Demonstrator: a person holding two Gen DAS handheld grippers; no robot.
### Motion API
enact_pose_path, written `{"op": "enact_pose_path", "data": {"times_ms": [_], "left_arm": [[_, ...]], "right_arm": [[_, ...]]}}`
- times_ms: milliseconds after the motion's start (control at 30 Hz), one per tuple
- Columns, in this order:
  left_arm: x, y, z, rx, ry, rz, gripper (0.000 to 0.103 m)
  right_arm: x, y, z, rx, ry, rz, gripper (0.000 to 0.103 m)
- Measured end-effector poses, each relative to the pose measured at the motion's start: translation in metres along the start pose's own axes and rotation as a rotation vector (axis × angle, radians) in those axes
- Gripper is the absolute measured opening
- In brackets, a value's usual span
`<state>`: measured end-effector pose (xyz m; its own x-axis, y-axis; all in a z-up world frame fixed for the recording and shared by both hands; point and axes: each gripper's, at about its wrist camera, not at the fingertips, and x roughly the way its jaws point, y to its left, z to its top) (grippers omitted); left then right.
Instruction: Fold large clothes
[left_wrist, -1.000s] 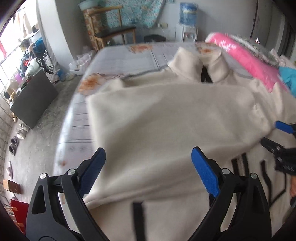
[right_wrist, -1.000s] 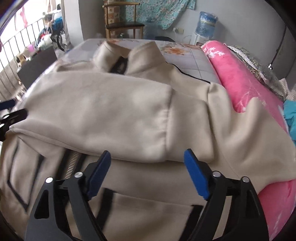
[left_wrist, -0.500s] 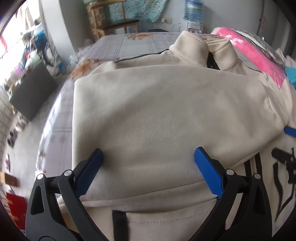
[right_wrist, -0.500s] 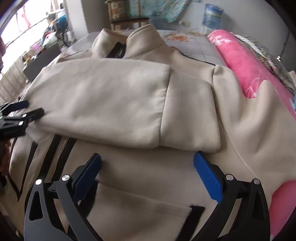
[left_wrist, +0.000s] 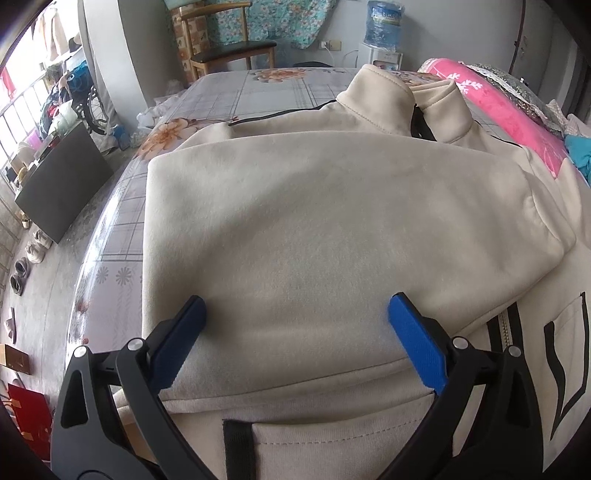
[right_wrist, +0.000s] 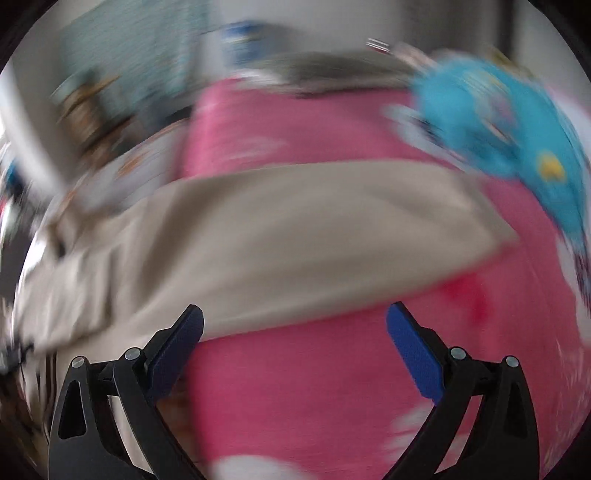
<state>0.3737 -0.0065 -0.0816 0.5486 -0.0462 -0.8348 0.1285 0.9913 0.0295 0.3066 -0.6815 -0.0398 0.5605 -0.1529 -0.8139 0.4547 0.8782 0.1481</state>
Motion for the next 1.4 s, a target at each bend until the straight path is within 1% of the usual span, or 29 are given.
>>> {"op": "enact_pose_path", "data": {"times_ms": [33, 100, 133, 200, 233, 267, 333, 400, 500, 533, 567, 600, 667, 733, 767, 867, 967, 1100, 1200, 1267, 1300, 1333, 1367, 1400], "left_arm": [[0.000, 0.001, 0.000, 0.002, -0.001, -0.001, 0.096], [0.000, 0.001, 0.001, 0.006, 0.001, -0.005, 0.096], [0.000, 0.001, 0.001, 0.007, 0.003, -0.007, 0.096], [-0.001, 0.001, 0.002, 0.010, 0.010, -0.010, 0.096], [0.000, 0.002, 0.002, 0.011, 0.011, -0.012, 0.096], [0.000, 0.001, 0.003, 0.012, 0.011, -0.013, 0.096], [0.000, 0.001, 0.003, 0.014, 0.008, -0.013, 0.096], [0.000, 0.001, 0.003, 0.014, 0.004, -0.014, 0.096], [0.000, 0.001, 0.003, 0.012, 0.008, -0.014, 0.096], [0.000, 0.001, 0.003, 0.012, 0.009, -0.014, 0.096], [0.000, 0.001, 0.003, 0.012, 0.010, -0.014, 0.096], [0.000, 0.001, 0.003, 0.012, 0.011, -0.014, 0.096], [0.000, 0.000, 0.003, 0.012, 0.010, -0.014, 0.096], [0.000, 0.000, 0.003, 0.016, 0.005, -0.015, 0.096], [0.000, 0.000, 0.004, 0.022, 0.003, -0.017, 0.096], [0.000, 0.001, 0.005, 0.032, -0.001, -0.021, 0.097], [0.001, 0.001, 0.007, 0.030, 0.009, -0.017, 0.096], [-0.005, 0.005, 0.010, 0.009, 0.017, -0.010, 0.096], [-0.017, 0.013, 0.007, -0.003, 0.002, -0.029, 0.096], [-0.024, 0.019, 0.002, 0.002, 0.001, -0.027, 0.095], [-0.027, 0.023, -0.001, 0.004, 0.003, -0.027, 0.095], [-0.030, 0.027, -0.005, 0.005, 0.009, -0.030, 0.091], [-0.032, 0.031, -0.008, 0.003, 0.017, -0.036, 0.081], [-0.033, 0.036, -0.012, -0.004, 0.030, -0.047, 0.076]], "right_arm": [[0.003, -0.027, 0.006, 0.077, -0.001, -0.009, 0.091], [0.010, -0.069, 0.013, 0.197, -0.005, -0.006, 0.087], [0.017, -0.094, 0.018, 0.283, -0.004, 0.010, 0.083], [0.025, -0.118, 0.020, 0.378, 0.001, 0.046, 0.079], [0.033, -0.134, 0.022, 0.446, -0.001, 0.073, 0.076], [0.038, -0.143, 0.024, 0.485, -0.006, 0.091, 0.074], [0.045, -0.154, 0.027, 0.537, -0.033, 0.126, 0.073], [0.052, -0.162, 0.030, 0.566, -0.062, 0.134, 0.071], [0.060, -0.173, 0.027, 0.621, -0.083, 0.114, 0.056], [0.065, -0.177, 0.029, 0.641, -0.090, 0.116, 0.047], [0.066, -0.181, 0.027, 0.658, -0.098, 0.124, 0.042], [0.067, -0.183, 0.025, 0.672, -0.111, 0.126, 0.038], [0.065, -0.179, 0.027, 0.665, -0.128, 0.124, 0.026], [0.058, -0.171, 0.033, 0.632, -0.150, 0.111, 0.013], [0.051, -0.165, 0.036, 0.609, -0.160, 0.099, 0.011], [0.021, -0.145, 0.047, 0.534, -0.208, 0.089, 0.010], [-0.017, -0.118, 0.064, 0.469, -0.258, 0.125, 0.009], [-0.070, -0.066, 0.086, 0.344, -0.329, 0.177, 0.009], [-0.115, -0.009, 0.096, 0.213, -0.377, 0.235, 0.009], [-0.145, 0.037, 0.097, 0.111, -0.410, 0.274, 0.009], [-0.161, 0.067, 0.096, 0.053, -0.427, 0.303, 0.009], [-0.171, 0.084, 0.095, 0.022, -0.437, 0.323, 0.009], [-0.183, 0.110, 0.092, -0.021, -0.447, 0.357, 0.009], [-0.193, 0.136, 0.089, -0.060, -0.455, 0.390, 0.009]]}}
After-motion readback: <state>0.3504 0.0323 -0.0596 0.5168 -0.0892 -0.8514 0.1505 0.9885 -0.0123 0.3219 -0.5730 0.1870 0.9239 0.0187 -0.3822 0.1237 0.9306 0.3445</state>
